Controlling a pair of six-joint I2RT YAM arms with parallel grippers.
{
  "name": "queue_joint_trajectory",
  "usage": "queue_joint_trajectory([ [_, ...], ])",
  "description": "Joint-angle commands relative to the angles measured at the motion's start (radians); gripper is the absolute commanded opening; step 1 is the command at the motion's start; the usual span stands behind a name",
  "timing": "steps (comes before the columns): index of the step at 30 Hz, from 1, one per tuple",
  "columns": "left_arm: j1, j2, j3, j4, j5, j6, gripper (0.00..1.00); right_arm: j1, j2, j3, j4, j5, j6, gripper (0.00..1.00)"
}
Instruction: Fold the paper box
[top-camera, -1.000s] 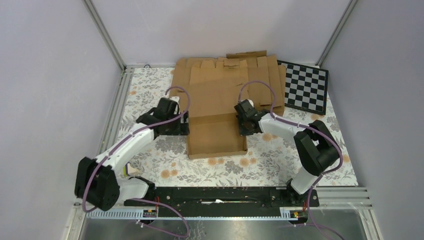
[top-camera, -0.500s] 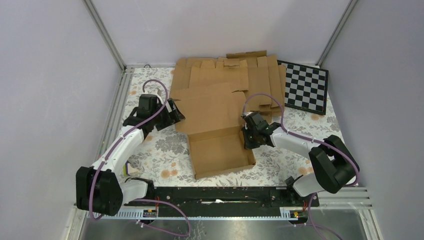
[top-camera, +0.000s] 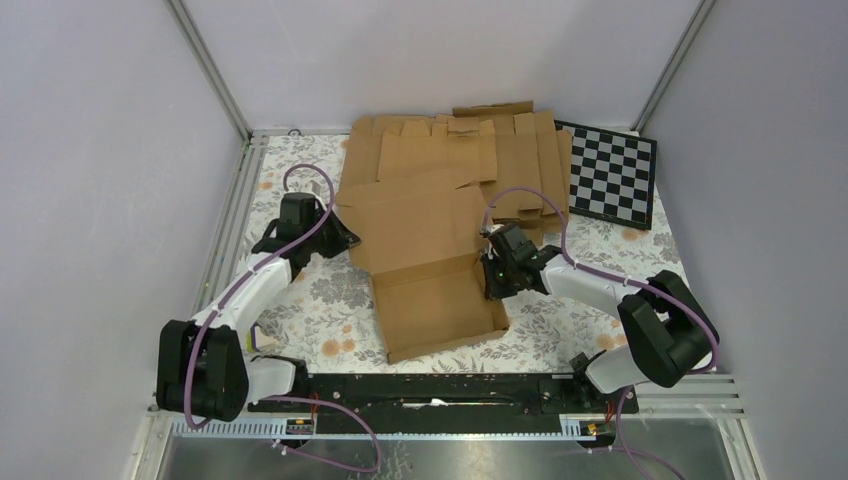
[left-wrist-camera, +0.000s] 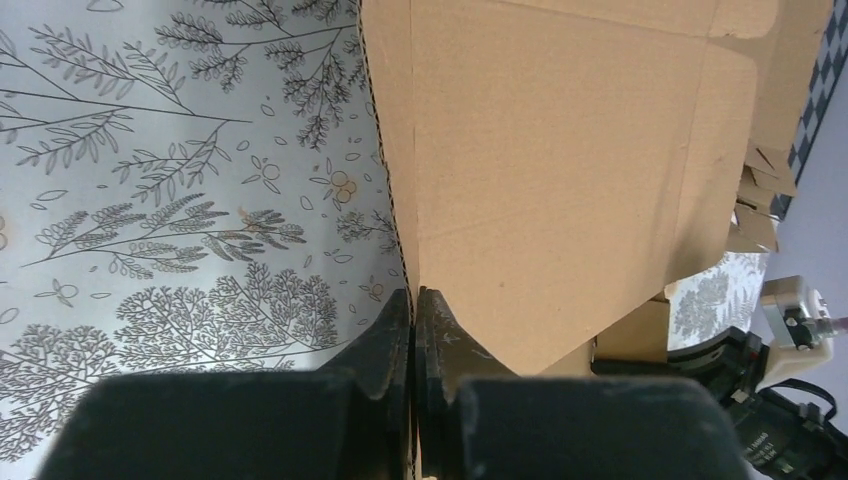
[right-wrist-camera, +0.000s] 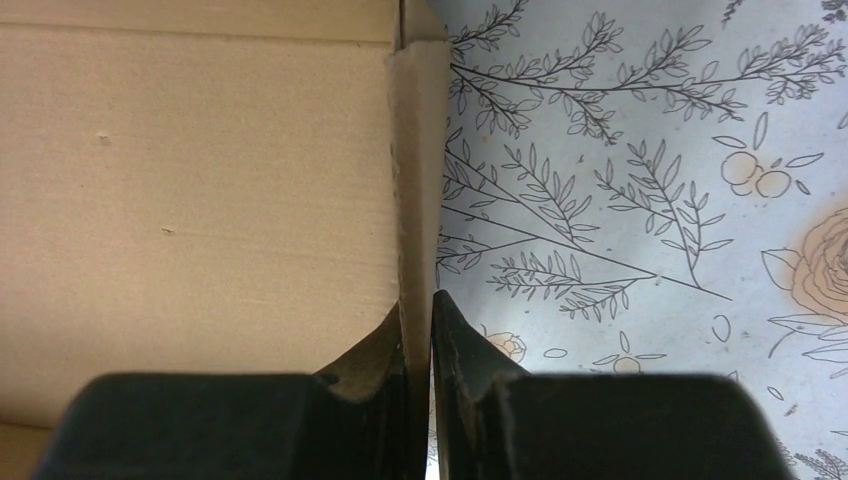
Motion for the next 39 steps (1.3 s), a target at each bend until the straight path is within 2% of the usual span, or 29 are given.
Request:
queue_joint_trajectory([
  [1, -0.033, -0.082, -0.005, 0.042, -0.135, 0.021, 0.0, 0.0, -0.025, 0.029, 0.013, -0.027, 0.033, 0.13],
  [5, -0.21, -0.16, -0.017, 0.065, -0.396, 0.048, 0.0, 0.003, -0.001, 0.078, 0.012, 0.029, 0.109, 0.21],
  [9, -0.353, -0.205, -0.036, 0.172, -0.578, 0.117, 0.0, 0.017, 0.04, 0.16, 0.013, -0.003, 0.132, 0.47],
  [14, -0.405, -0.279, -0.129, 0.339, -0.677, 0.246, 0.0, 0.016, -0.018, 0.198, 0.007, 0.001, 0.089, 0.76],
  [16, -0.405, -0.301, -0.164, 0.384, -0.686, 0.266, 0.0, 0.01, -0.07, 0.192, 0.001, 0.031, 0.085, 0.82],
  [18, -0.406, -0.311, -0.196, 0.422, -0.679, 0.274, 0.0, 0.005, -0.131, 0.172, -0.002, 0.072, 0.089, 0.97],
  [22, -0.409, -0.308, -0.217, 0.455, -0.656, 0.289, 0.0, -0.003, -0.244, 0.126, -0.007, 0.161, 0.063, 1.0],
  [27, -0.418, -0.309, -0.236, 0.498, -0.636, 0.321, 0.0, -0.046, -0.29, 0.16, -0.049, 0.252, 0.055, 0.99],
  [30, -0.428, -0.304, -0.251, 0.524, -0.631, 0.339, 0.0, -0.118, -0.29, 0.185, -0.027, 0.205, 0.073, 1.0],
  [34, -0.44, -0.289, -0.257, 0.537, -0.629, 0.353, 0.0, -0.241, -0.245, 0.226, 0.054, 0.038, 0.108, 1.0],
  [39, -0.445, -0.29, -0.272, 0.555, -0.627, 0.36, 0.0, -0.267, -0.173, 0.228, 0.227, 0.002, 0.099, 1.0],
])
